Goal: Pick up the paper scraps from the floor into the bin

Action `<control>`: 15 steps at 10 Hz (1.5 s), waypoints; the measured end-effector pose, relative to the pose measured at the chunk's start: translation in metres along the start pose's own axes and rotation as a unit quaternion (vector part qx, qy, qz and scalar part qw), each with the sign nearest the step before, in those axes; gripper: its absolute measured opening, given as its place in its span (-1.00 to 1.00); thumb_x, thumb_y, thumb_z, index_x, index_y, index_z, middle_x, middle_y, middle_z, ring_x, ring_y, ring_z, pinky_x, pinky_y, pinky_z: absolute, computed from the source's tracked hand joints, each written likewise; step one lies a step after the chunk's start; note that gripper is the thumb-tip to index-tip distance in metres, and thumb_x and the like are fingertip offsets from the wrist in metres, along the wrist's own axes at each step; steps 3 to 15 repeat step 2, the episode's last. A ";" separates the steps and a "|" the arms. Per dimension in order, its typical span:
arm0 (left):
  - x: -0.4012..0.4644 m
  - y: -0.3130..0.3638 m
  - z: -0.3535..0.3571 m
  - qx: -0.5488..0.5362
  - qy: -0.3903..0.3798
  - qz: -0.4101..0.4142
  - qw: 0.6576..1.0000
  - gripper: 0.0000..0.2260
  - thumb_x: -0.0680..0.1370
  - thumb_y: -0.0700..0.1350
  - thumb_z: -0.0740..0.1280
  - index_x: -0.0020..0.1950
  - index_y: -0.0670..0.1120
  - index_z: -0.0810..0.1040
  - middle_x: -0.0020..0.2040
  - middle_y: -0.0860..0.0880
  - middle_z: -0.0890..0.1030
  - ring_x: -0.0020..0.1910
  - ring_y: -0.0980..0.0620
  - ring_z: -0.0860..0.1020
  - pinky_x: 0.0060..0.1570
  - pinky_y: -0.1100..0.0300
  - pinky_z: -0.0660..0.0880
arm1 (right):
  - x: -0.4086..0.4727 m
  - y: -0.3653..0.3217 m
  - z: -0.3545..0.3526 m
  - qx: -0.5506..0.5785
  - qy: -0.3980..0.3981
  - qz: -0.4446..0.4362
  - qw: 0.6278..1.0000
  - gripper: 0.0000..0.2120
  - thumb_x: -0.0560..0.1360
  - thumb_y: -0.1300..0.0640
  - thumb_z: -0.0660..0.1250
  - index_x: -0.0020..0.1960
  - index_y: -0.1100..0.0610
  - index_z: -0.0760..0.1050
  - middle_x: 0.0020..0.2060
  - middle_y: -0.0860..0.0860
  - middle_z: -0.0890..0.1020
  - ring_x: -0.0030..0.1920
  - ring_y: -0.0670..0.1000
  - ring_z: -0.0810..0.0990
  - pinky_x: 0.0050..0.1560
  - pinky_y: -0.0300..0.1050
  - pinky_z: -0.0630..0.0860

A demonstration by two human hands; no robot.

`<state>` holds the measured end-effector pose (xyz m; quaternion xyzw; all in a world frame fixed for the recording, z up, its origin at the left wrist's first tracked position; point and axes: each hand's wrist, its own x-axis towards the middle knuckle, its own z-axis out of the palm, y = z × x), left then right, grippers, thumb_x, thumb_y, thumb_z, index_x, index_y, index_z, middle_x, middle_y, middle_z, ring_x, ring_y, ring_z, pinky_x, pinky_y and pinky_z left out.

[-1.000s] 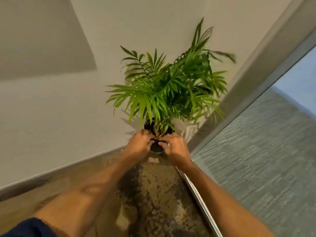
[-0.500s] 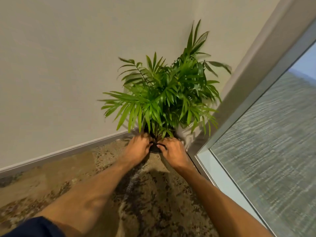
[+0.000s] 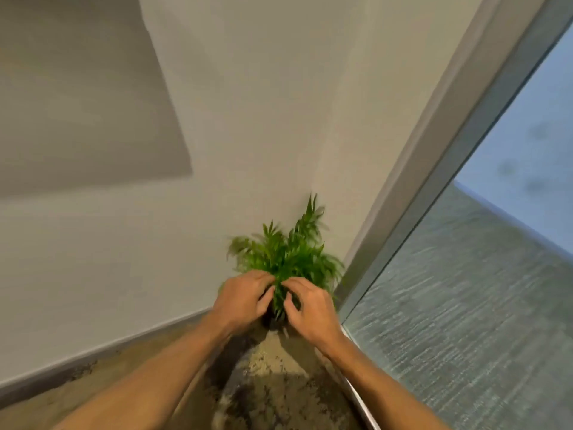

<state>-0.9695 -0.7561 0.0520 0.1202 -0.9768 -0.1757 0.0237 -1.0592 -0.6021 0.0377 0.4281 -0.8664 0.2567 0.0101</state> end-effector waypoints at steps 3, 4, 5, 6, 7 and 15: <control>-0.001 0.079 -0.266 0.016 0.188 0.110 0.976 -0.57 0.60 0.09 0.13 0.42 -0.05 0.42 0.39 -0.04 0.46 0.35 -0.02 0.44 0.24 0.04 0.49 | 0.071 -0.125 -0.249 -0.065 0.054 -0.024 0.996 -0.28 0.53 -0.40 0.01 0.59 -0.10 -0.03 0.58 -0.06 0.03 0.56 -0.05 0.00 0.54 -0.03 0.00; -0.001 0.079 -0.266 0.016 0.188 0.110 0.976 -0.57 0.60 0.09 0.13 0.42 -0.05 0.42 0.39 -0.04 0.46 0.35 -0.02 0.44 0.24 0.04 0.49 | 0.071 -0.125 -0.249 -0.065 0.054 -0.024 0.996 -0.28 0.53 -0.40 0.01 0.59 -0.10 -0.03 0.58 -0.06 0.03 0.56 -0.05 0.00 0.54 -0.03 0.00; -0.001 0.079 -0.266 0.016 0.188 0.110 0.976 -0.57 0.60 0.09 0.13 0.42 -0.05 0.42 0.39 -0.04 0.46 0.35 -0.02 0.44 0.24 0.04 0.49 | 0.071 -0.125 -0.249 -0.065 0.054 -0.024 0.996 -0.28 0.53 -0.40 0.01 0.59 -0.10 -0.03 0.58 -0.06 0.03 0.56 -0.05 0.00 0.54 -0.03 0.00; -0.001 0.079 -0.266 0.016 0.188 0.110 0.976 -0.57 0.60 0.09 0.13 0.42 -0.05 0.42 0.39 -0.04 0.46 0.35 -0.02 0.44 0.24 0.04 0.49 | 0.071 -0.125 -0.249 -0.065 0.054 -0.024 0.996 -0.28 0.53 -0.40 0.01 0.59 -0.10 -0.03 0.58 -0.06 0.03 0.56 -0.05 0.00 0.54 -0.03 0.00; -0.001 0.079 -0.266 0.016 0.188 0.110 0.976 -0.57 0.60 0.09 0.13 0.42 -0.05 0.42 0.39 -0.04 0.46 0.35 -0.02 0.44 0.24 0.04 0.49 | 0.071 -0.125 -0.249 -0.065 0.054 -0.024 0.996 -0.28 0.53 -0.40 0.01 0.59 -0.10 -0.03 0.58 -0.06 0.03 0.56 -0.05 0.00 0.54 -0.03 0.00; -0.001 0.079 -0.266 0.016 0.188 0.110 0.976 -0.57 0.60 0.09 0.13 0.42 -0.05 0.42 0.39 -0.04 0.46 0.35 -0.02 0.44 0.24 0.04 0.49 | 0.071 -0.125 -0.249 -0.065 0.054 -0.024 0.996 -0.28 0.53 -0.40 0.01 0.59 -0.10 -0.03 0.58 -0.06 0.03 0.56 -0.05 0.00 0.54 -0.03 0.00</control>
